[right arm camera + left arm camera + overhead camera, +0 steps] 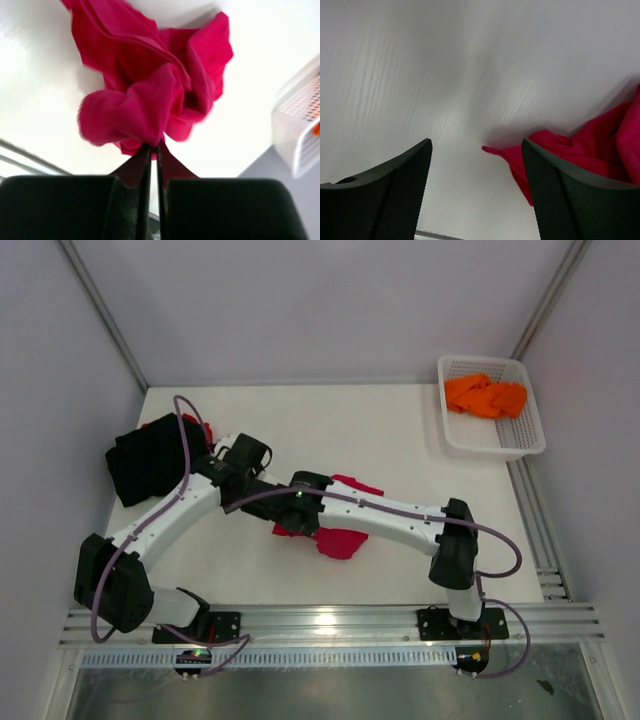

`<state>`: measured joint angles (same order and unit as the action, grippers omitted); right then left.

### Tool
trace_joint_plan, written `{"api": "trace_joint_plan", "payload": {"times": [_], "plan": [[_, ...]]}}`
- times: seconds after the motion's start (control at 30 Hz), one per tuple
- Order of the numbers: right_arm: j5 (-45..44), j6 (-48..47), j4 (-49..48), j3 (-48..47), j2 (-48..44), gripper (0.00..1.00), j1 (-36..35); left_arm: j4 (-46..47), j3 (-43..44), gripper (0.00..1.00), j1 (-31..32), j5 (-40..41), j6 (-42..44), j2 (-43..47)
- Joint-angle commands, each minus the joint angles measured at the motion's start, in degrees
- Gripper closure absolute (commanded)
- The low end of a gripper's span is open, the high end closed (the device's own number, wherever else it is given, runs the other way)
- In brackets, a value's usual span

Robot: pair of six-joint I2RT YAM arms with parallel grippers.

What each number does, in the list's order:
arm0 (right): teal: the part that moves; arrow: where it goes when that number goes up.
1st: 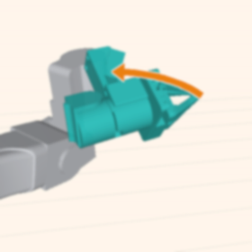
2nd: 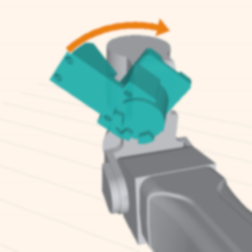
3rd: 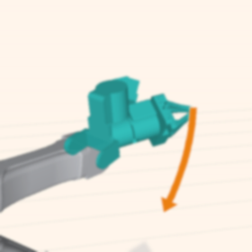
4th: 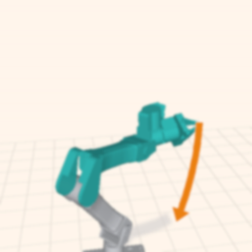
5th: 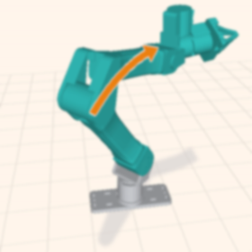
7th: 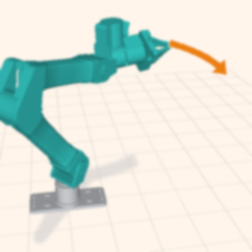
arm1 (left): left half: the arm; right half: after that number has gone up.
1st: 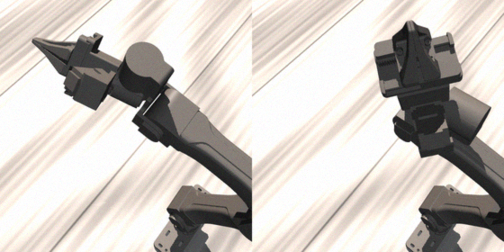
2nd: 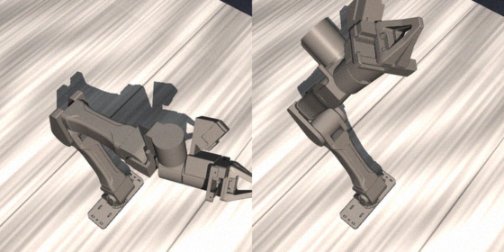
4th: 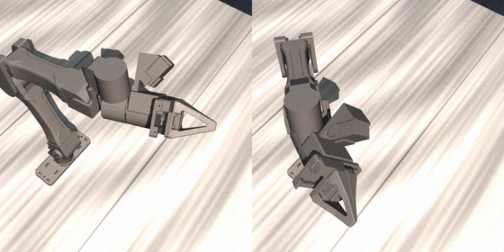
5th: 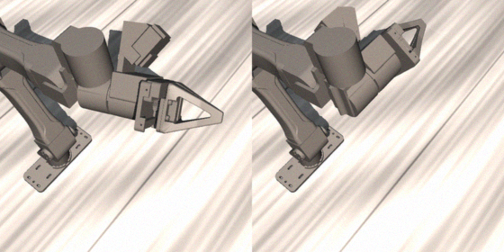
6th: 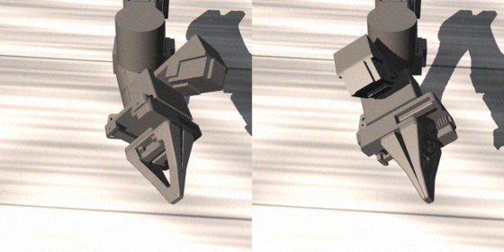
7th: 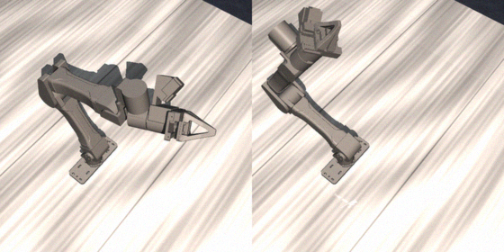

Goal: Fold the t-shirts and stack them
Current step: Flatten out the tshirt

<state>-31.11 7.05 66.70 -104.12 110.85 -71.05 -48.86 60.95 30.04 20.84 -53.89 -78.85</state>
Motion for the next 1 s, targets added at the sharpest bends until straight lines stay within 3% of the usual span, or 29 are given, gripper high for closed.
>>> {"api": "trace_joint_plan", "payload": {"times": [0.0, 0.07, 0.17, 0.33, 0.57, 0.83, 0.97], "plan": [[-2.7, 2.4, -13.6, -21.7, -13.5, 0.93, 1.5, 4.3, -3.1, 0.26, 1.6, -3.4, -0.4, -4.0], [-2.2, 1.7, -12.2, -28.9, -13.7, 0.92, 2.5, 5.1, -3.0, 0.25, 1.6, -3.6, -0.3, -5.4], [-2.5, 2.3, -9.8, -32.4, -15.7, 0.92, 3.2, 5.6, -2.5, 0.26, 1.5, -0.8, 0.4, -6.6], [-5.4, 6.3, -9.1, -22.9, -22.5, 0.91, 3.3, 1.0, 3.3, 0.25, -0.4, 5.2, 3.3, -8.3], [-6.7, 10.4, -12.4, -10.2, -30.8, 0.91, 3.3, -5.5, 14.0, 0.23, -9.8, 10.5, -0.4, -8.2], [-8.0, 8.1, -12.7, -11.9, -30.5, 0.91, 3.3, -4.8, 15.4, 0.24, -12.1, 7.6, -0.2, -10.6], [-5.8, 5.6, -11.9, -18.7, -25.4, 0.91, 3.3, -3.9, 13.5, 0.25, -12.1, 5.6, -2.3, -12.9]]}}
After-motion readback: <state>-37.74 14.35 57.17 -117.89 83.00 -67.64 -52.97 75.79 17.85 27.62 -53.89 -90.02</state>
